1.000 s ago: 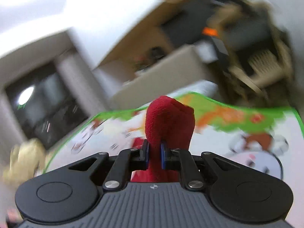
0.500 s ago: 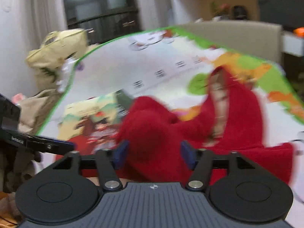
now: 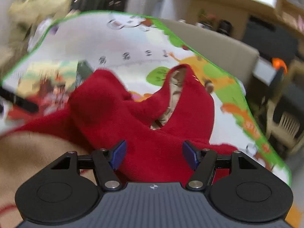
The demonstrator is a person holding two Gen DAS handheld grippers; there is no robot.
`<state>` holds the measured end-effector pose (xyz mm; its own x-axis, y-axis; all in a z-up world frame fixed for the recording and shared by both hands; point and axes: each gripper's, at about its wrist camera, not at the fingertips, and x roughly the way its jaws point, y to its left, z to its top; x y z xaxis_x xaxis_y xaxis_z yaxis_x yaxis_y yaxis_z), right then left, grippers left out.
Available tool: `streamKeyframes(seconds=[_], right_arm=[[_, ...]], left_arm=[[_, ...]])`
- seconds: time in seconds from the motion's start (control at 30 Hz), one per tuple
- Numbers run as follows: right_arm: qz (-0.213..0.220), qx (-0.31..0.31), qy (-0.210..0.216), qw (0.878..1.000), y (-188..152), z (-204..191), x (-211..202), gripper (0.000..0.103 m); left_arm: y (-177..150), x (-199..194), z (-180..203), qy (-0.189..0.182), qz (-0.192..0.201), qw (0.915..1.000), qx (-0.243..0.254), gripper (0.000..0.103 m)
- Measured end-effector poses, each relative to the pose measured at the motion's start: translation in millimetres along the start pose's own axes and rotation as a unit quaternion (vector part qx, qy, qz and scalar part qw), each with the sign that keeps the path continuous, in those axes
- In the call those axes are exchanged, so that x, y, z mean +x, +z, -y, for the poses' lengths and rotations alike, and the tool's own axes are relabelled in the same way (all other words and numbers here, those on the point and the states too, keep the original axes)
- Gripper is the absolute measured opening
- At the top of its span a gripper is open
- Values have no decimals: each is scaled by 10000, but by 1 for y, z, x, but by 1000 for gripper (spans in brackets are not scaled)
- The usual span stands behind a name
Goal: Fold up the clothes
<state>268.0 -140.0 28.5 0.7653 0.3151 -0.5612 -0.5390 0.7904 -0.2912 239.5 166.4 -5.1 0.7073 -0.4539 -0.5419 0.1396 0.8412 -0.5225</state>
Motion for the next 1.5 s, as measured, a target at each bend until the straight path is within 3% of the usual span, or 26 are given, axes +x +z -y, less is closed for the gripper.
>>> streamKeyframes(seconds=[0.17, 0.27, 0.33, 0.4, 0.47, 0.6, 0.8, 0.93, 1.03, 1.1, 1.27, 1.4, 1.5], right_arm=[[-394, -444, -362, 9976, -33, -10, 6, 67], [-683, -846, -1302, 9855, -55, -10, 19, 65], [-762, -530, -1906, 9773, -61, 18, 25, 65], [-821, -101, -2163, 9728, -63, 43, 23, 66], [-656, -52, -1950, 9786, -61, 45, 10, 64], [-522, -618, -1081, 9908, -60, 7, -29, 64], [-430, -228, -19, 9988, -68, -32, -109, 64], [-407, -47, 864, 9954, -84, -62, -151, 68], [-388, -280, 1227, 9913, -100, -95, -164, 69], [-395, -463, 1093, 9921, -110, -118, -156, 69], [18, -819, -124, 9966, -116, -139, -129, 69], [534, -701, -1253, 9882, -114, -123, -160, 69], [488, -174, -898, 9946, -120, -107, -182, 69]], left_arm=[[4, -8, -8, 94, 110, 9999, -46, 103], [6, 2, -3, 72, 23, 10000, -33, 103], [5, 7, 7, -21, -28, 10000, 57, 103], [3, 8, 17, -134, -82, 9996, 219, 103], [-1, 6, 25, -180, -109, 9987, 462, 103], [-11, -2, 41, -104, -177, 9914, 1293, 103], [-53, -27, 68, -160, -490, 9580, 2820, 103], [-79, -46, 72, -135, -516, 9518, 3020, 103], [-96, -53, 77, 116, -362, 9502, 3092, 103], [-107, -56, 81, 309, -251, 9486, 3141, 103], [-135, -64, 89, 790, 24, 9422, 3254, 103], [-148, -69, 90, 1349, 192, 9264, 3511, 103], [-148, -67, 84, 1442, 120, 9284, 3423, 103]])
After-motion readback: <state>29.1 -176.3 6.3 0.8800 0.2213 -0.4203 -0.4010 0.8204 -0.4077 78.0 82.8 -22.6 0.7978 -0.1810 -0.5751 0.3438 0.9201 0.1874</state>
